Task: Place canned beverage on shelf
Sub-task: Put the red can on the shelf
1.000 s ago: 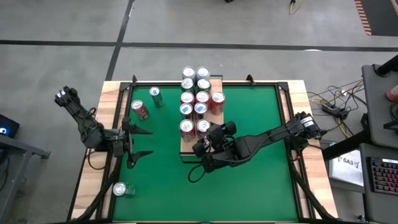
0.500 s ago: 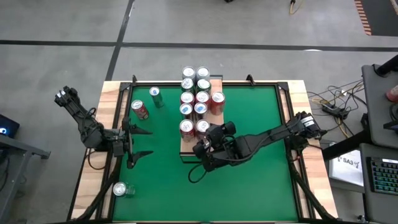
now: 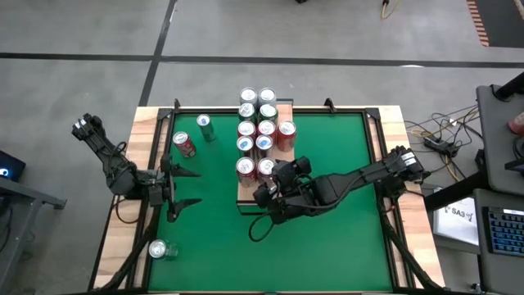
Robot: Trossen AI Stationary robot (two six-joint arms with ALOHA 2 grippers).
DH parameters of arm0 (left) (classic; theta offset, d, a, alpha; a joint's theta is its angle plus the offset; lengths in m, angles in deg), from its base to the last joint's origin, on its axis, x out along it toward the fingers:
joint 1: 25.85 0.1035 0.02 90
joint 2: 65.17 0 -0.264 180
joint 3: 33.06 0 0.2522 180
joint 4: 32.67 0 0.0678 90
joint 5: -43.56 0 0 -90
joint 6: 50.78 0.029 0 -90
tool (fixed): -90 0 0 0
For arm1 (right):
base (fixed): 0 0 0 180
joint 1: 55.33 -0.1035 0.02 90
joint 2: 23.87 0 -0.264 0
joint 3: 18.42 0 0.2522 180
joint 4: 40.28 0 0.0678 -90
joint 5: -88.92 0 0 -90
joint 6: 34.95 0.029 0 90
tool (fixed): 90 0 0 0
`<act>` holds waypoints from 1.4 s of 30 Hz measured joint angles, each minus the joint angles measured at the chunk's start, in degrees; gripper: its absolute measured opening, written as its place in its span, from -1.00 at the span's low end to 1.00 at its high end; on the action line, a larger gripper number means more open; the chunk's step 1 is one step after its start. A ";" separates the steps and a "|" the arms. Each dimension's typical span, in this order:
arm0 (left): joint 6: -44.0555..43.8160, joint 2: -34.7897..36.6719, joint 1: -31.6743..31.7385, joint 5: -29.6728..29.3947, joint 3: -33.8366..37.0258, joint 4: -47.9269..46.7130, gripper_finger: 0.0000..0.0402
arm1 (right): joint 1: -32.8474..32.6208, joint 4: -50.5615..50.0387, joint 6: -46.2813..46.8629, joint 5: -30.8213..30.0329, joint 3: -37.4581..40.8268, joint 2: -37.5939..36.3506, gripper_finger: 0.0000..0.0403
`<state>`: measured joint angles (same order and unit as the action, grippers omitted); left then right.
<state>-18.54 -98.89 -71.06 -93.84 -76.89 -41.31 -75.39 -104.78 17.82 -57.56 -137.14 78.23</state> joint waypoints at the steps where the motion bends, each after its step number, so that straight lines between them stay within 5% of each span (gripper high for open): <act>1: -0.18 0.00 0.00 0.00 0.00 -0.03 0.62 | -0.08 0.04 -0.89 -0.04 -0.90 0.00 0.70; 9: -1.93 -1.01 0.00 0.00 0.00 -0.02 0.62 | -1.87 -0.05 -11.13 0.74 -8.44 0.00 0.70; 18: -8.21 -6.29 0.02 0.01 0.00 0.07 0.62 | -2.19 -0.78 -20.89 14.10 -13.24 -0.42 0.62; 29: -17.14 -16.05 4.57 0.00 1.31 10.50 0.49 | -2.05 -12.58 -25.13 13.05 -15.97 -2.58 0.59; 33: -17.36 -18.72 7.71 0.00 0.90 12.01 0.36 | -2.03 -19.94 -25.74 11.05 -15.59 -4.55 0.37; 42: -17.36 -20.64 13.48 2.04 -0.02 11.99 -0.11 | -0.18 -23.85 -31.57 10.78 -12.74 -7.72 -0.48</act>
<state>-35.90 -119.53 -57.58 -91.81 -76.91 -29.33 -75.57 -128.63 -13.75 -46.77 -149.88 70.52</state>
